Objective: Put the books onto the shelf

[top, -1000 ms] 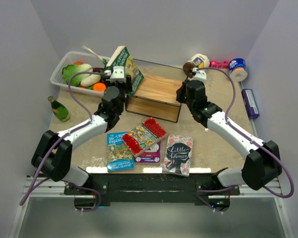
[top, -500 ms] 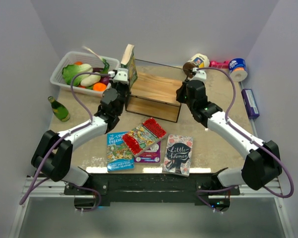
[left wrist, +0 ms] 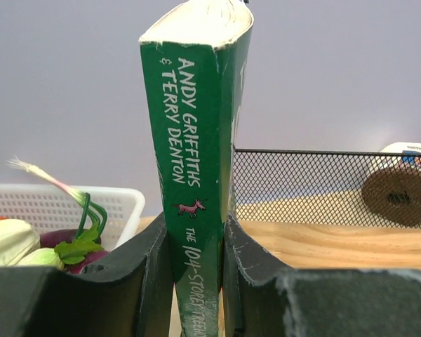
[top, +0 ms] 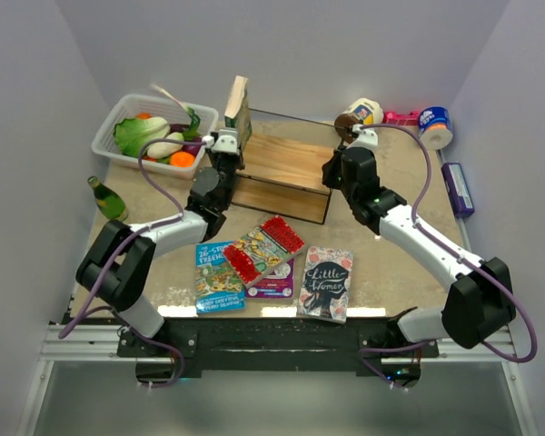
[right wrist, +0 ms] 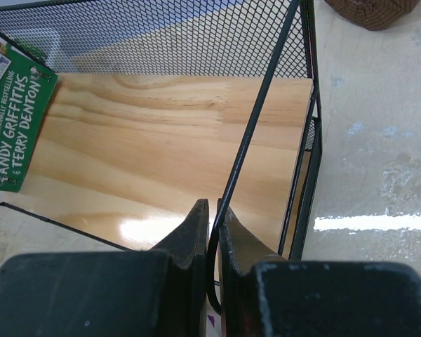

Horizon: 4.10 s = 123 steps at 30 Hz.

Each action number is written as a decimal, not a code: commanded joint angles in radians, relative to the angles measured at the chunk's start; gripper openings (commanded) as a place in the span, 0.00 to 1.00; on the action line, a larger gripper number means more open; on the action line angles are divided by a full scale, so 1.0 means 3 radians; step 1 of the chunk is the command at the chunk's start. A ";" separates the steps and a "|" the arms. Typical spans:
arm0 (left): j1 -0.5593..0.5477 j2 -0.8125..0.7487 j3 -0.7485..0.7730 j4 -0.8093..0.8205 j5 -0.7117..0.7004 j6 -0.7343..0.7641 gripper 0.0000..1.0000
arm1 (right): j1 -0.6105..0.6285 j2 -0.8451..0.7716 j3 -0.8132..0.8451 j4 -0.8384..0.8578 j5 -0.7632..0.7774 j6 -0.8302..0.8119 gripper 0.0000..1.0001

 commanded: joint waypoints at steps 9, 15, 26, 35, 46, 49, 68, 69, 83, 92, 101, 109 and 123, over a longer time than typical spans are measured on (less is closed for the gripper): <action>0.0049 -0.0055 0.0150 -0.0298 -0.0487 -0.0038 0.63 | -0.0007 0.0038 -0.0063 -0.0171 -0.0132 0.0005 0.09; 0.0044 -0.0198 0.0217 -0.0534 -0.0558 -0.0043 0.69 | -0.0007 0.0028 -0.0032 -0.0207 -0.0137 0.0020 0.18; 0.0044 -0.0668 0.0013 -0.0815 -0.0774 0.0003 0.77 | -0.0007 -0.0110 0.0075 -0.0381 -0.0030 0.0031 0.57; 0.0049 -0.0868 -0.0080 -0.0888 -0.0667 0.0130 0.81 | -0.0007 -0.0366 0.0040 -0.0458 0.0017 0.0031 0.59; 0.0044 -0.0556 -0.0008 -0.0545 -0.0411 0.0289 0.62 | -0.0007 -0.0141 -0.0017 -0.0268 -0.0157 0.0041 0.54; 0.0049 -0.0490 0.0022 -0.0463 -0.0303 0.0320 0.46 | -0.0007 -0.0075 -0.0001 -0.0263 -0.0203 0.0041 0.52; 0.0028 -0.0316 0.0150 -0.0304 -0.0339 0.0545 0.38 | -0.0012 -0.0039 -0.0057 -0.0207 -0.0198 0.0005 0.52; 0.0023 -0.0336 0.0160 -0.0335 -0.0359 0.0514 0.43 | -0.0012 -0.0049 -0.0047 -0.0217 -0.0198 0.0000 0.53; 0.0023 -0.0745 -0.0049 -0.0570 -0.0589 0.0371 0.66 | -0.0007 -0.0254 -0.0073 -0.0314 -0.0173 0.0010 0.58; 0.0023 -0.1251 -0.0345 -0.0729 -0.0763 0.0412 0.72 | -0.0007 -0.0545 -0.0073 -0.0503 -0.0132 -0.0020 0.61; 0.0023 -0.1262 -0.0315 -0.0846 -0.0738 0.0346 0.73 | -0.0007 -0.0596 -0.0149 -0.0504 -0.0152 -0.0005 0.61; 0.0023 -0.1542 -0.0335 -0.1095 -0.1094 0.0177 0.73 | -0.0002 -0.0866 -0.0134 -0.0652 -0.0259 -0.0021 0.59; -0.0125 -0.2555 -0.0472 -0.3817 0.0467 -0.1770 0.78 | 0.0095 -0.1762 -0.0972 -0.0918 -0.1502 0.0281 0.56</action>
